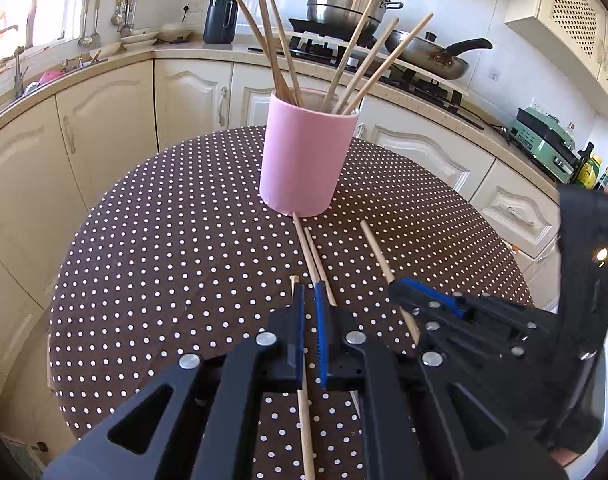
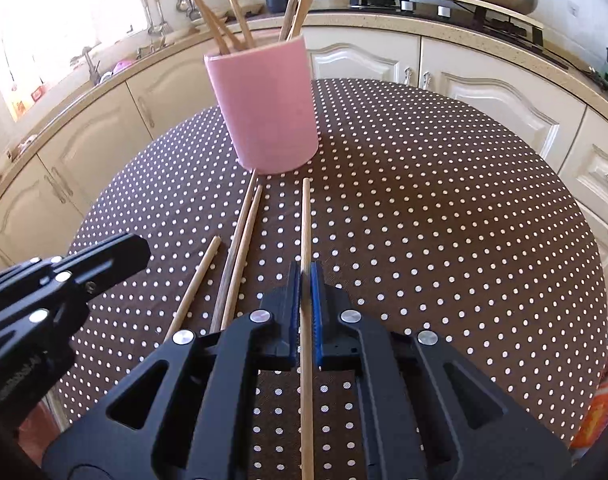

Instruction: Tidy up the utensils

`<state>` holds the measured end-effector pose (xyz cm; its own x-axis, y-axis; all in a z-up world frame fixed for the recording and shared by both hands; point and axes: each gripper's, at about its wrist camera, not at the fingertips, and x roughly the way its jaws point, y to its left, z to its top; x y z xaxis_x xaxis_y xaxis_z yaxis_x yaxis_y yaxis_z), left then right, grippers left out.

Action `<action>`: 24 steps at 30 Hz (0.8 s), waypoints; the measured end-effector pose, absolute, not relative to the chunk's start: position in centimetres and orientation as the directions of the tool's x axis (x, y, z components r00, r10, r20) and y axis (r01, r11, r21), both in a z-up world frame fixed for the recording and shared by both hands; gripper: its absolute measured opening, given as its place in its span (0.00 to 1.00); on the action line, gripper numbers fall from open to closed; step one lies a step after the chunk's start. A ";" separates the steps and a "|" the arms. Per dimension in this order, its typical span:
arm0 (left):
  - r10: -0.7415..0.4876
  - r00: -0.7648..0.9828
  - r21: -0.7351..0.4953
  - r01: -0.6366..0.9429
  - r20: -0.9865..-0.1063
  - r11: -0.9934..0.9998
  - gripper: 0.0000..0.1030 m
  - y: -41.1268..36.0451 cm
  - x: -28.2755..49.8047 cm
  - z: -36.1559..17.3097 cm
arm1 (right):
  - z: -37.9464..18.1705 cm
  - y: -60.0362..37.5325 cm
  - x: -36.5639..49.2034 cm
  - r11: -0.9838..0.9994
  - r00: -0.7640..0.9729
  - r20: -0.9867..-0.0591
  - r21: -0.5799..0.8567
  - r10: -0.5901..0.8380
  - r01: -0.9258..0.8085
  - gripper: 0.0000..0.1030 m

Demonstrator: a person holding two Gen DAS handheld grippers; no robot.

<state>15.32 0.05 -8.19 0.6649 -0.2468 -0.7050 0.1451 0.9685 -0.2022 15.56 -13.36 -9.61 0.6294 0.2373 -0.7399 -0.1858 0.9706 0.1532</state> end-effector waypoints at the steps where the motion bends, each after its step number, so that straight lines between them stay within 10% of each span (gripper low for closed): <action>1: -0.266 0.658 -0.213 0.161 -0.705 0.964 0.06 0.2 15.3 -8.3 | -9.5 -13.3 15.5 0.970 0.631 -0.738 0.153 0.238 -0.187 0.06; 7: -0.244 0.618 -0.164 0.185 -0.748 0.969 0.30 -0.2 15.4 -9.9 | -9.6 -13.4 15.2 0.969 0.625 -0.742 0.160 0.243 -0.188 0.06; 12: -0.206 0.573 -0.116 0.190 -0.793 0.975 0.30 -1.4 16.0 -11.6 | -10.3 -13.5 15.1 0.969 0.608 -0.755 0.175 0.246 -0.174 0.06; 17: -0.093 0.607 0.032 0.192 -0.789 0.981 0.23 -3.1 16.1 -12.5 | -10.7 -14.0 15.0 0.970 0.602 -0.761 0.182 0.243 -0.160 0.06; 18: -0.093 0.610 0.036 0.195 -0.787 0.980 0.07 -3.2 16.2 -12.5 | -10.7 -14.0 15.0 0.970 0.601 -0.762 0.183 0.242 -0.158 0.06; 24: -0.109 0.606 0.005 0.184 -0.788 0.983 0.06 -2.6 16.4 -12.2 | -10.2 -14.4 14.9 0.969 0.614 -0.750 0.197 0.248 -0.151 0.06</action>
